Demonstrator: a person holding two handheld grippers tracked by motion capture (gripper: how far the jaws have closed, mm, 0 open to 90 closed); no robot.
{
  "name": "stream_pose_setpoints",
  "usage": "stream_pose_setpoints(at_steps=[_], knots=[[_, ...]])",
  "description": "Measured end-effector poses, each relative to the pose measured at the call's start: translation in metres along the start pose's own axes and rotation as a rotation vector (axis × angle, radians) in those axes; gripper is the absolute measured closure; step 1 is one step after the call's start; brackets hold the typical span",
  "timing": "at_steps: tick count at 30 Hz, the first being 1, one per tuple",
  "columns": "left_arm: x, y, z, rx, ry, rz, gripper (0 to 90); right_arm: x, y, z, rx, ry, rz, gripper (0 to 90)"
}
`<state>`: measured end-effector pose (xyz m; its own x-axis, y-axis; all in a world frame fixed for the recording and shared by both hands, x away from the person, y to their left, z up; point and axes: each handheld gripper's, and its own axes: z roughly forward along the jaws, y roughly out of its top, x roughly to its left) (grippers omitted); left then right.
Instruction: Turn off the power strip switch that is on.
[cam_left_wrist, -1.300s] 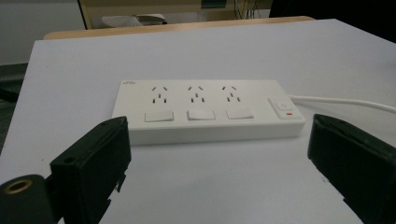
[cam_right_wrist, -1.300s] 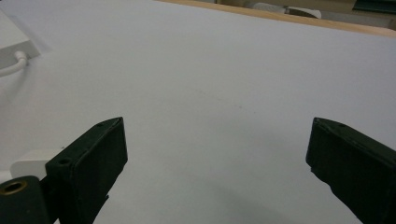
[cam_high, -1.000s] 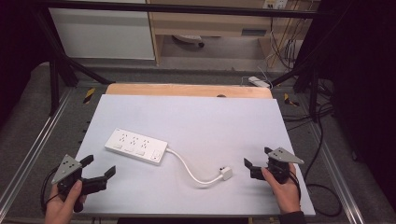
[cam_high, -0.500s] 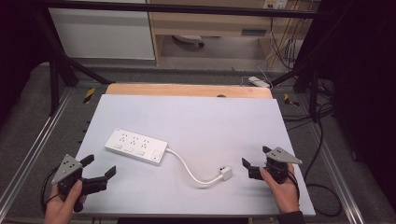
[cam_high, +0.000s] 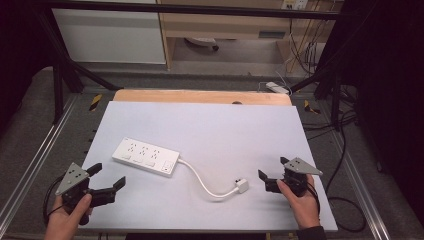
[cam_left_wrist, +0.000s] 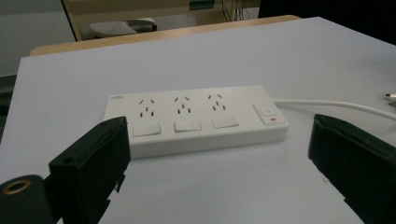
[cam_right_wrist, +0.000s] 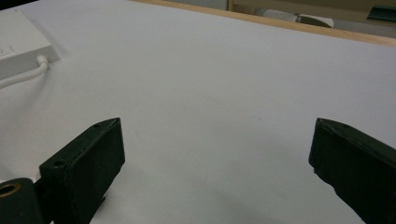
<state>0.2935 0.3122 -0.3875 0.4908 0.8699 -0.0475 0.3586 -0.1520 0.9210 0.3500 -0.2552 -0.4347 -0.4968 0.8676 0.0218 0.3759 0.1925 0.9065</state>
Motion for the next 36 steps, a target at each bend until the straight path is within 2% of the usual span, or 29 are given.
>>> stream_pose_setpoints(at_steps=[5,11,15,18,31,35,36], knots=[[-0.002,0.003,0.001,0.006,-0.001,-0.002,5.7,0.001,0.0,0.001,0.011,0.002,-0.016,3.4],[-0.005,0.008,0.003,0.002,-0.015,0.001,5.7,0.001,0.0,0.001,0.003,0.004,-0.012,3.3],[-0.008,0.011,0.004,0.011,-0.018,0.017,5.7,0.001,0.0,0.001,0.002,0.011,-0.004,3.3],[-0.01,0.012,0.006,0.013,-0.035,0.015,5.7,0.001,0.001,0.002,0.003,0.016,-0.001,3.4],[-0.01,0.024,0.011,0.013,-0.04,0.015,5.9,0.0,0.001,0.002,0.007,0.011,0.004,3.3],[-0.01,0.029,0.015,0.051,-0.056,0.021,6.6,0.0,0.001,0.001,0.01,0.01,0.006,3.4],[-0.01,0.03,0.016,0.052,-0.047,0.025,6.8,0.0,0.001,0.001,0.011,0.009,0.007,3.3]])
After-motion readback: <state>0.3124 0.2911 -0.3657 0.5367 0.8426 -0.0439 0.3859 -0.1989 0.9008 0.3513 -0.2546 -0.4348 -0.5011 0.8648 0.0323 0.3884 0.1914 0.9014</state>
